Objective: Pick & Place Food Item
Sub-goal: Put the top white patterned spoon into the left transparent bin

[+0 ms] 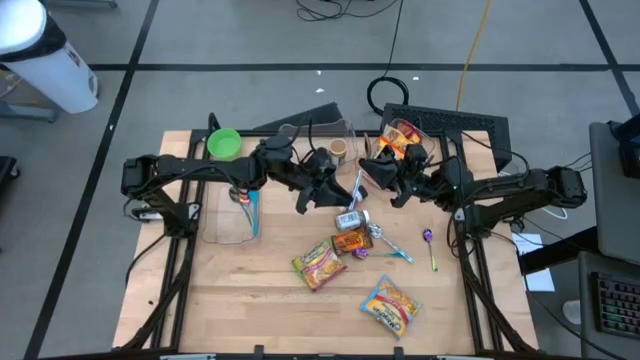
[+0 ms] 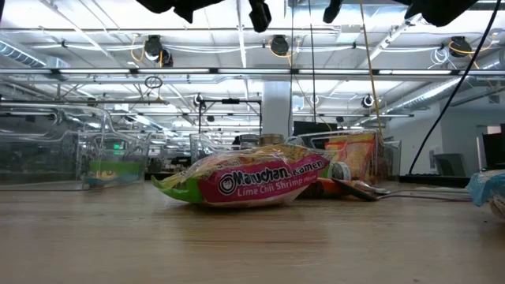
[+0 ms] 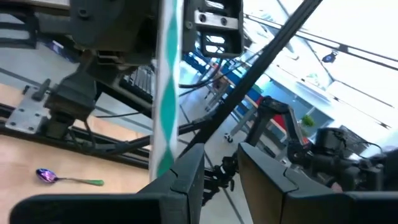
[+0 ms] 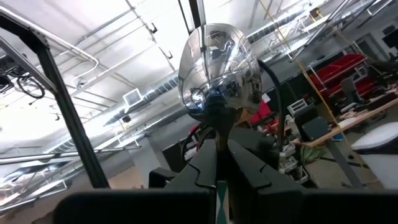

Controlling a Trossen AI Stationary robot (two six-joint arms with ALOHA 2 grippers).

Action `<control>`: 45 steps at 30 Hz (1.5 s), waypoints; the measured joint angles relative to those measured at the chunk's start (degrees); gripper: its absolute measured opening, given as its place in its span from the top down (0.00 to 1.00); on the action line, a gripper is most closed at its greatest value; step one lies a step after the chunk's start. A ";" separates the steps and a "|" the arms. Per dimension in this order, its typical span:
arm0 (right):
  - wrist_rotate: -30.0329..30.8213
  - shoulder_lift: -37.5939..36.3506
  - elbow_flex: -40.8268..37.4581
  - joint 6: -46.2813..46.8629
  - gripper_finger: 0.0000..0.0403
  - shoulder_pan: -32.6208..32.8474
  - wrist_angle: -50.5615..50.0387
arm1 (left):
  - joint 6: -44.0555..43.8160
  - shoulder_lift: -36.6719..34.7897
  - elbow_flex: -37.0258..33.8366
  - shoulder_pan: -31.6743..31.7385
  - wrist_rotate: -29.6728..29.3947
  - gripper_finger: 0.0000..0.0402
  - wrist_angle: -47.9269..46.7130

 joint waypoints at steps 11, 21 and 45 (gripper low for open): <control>0.11 0.03 -0.02 0.04 0.99 0.16 -0.16 | 5.69 -0.02 0.02 0.11 -5.50 0.75 -2.82; -1.05 -0.01 -0.02 1.11 0.99 0.66 0.22 | 5.76 0.00 0.02 2.96 -6.94 0.75 -3.38; -0.11 -0.01 -0.02 0.72 0.99 -0.33 0.00 | 4.15 0.00 0.02 1.92 -6.50 0.67 -3.06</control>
